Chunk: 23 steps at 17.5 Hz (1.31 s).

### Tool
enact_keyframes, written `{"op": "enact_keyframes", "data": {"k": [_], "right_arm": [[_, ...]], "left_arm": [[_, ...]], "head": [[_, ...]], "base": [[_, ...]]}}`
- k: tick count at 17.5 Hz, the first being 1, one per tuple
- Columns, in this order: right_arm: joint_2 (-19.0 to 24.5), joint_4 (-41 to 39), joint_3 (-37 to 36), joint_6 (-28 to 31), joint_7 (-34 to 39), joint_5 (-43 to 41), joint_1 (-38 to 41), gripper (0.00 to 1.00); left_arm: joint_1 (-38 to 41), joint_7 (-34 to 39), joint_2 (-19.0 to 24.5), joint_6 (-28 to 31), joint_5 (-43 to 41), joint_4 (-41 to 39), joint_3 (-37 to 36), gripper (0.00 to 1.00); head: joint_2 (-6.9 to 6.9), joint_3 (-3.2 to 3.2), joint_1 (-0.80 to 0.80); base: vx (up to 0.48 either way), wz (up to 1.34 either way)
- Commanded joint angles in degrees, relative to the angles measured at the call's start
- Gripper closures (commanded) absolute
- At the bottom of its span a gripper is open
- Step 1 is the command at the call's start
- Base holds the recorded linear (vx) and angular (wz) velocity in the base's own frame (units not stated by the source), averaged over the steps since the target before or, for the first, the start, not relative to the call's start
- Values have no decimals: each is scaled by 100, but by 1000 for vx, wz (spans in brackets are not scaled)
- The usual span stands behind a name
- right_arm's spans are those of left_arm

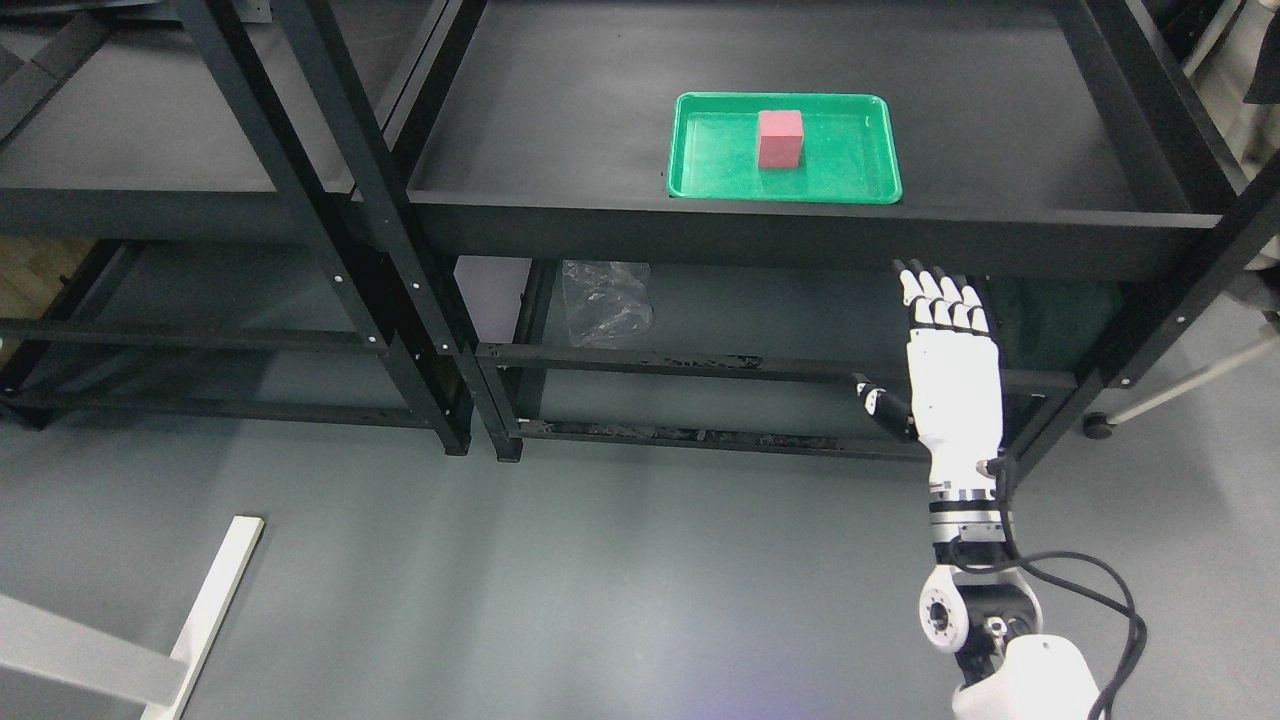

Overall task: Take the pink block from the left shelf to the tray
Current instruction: 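Drive toward the shelf and raise the right hand to the green tray, then reach the right hand down over the pink block in the green tray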

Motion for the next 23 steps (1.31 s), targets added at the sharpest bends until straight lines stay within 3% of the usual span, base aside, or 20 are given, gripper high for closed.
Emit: {"op": "enact_keyframes", "data": {"k": [1, 3, 7, 15, 19, 23], "right_arm": [[-48, -166, -58, 71, -28, -29, -175, 1], [-48, -175, -84, 53, -71, -28, -167, 1], [-48, -281, -119, 1, -1388, -29, -158, 1], [-48, -272, -23, -26, -1381, -37, -167, 1], [-48, -263, 30, -123, -970, -37, -175, 1], [-48, -254, 12, -114, 311, -203, -167, 1]], "left_arm": [[115, 1, 100, 1, 0, -100, 0, 0], [115, 1, 100, 1, 0, -100, 0, 0], [115, 1, 100, 1, 0, -100, 0, 0], [115, 1, 100, 1, 0, -100, 0, 0], [115, 1, 100, 1, 0, -100, 0, 0], [115, 1, 100, 1, 0, -100, 0, 0]], "head": [[0, 0, 0], [0, 0, 0], [0, 0, 0], [0, 0, 0], [0, 0, 0], [0, 0, 0]], "base": [[229, -2], [204, -1], [212, 0], [208, 10], [214, 35], [213, 36]]}}
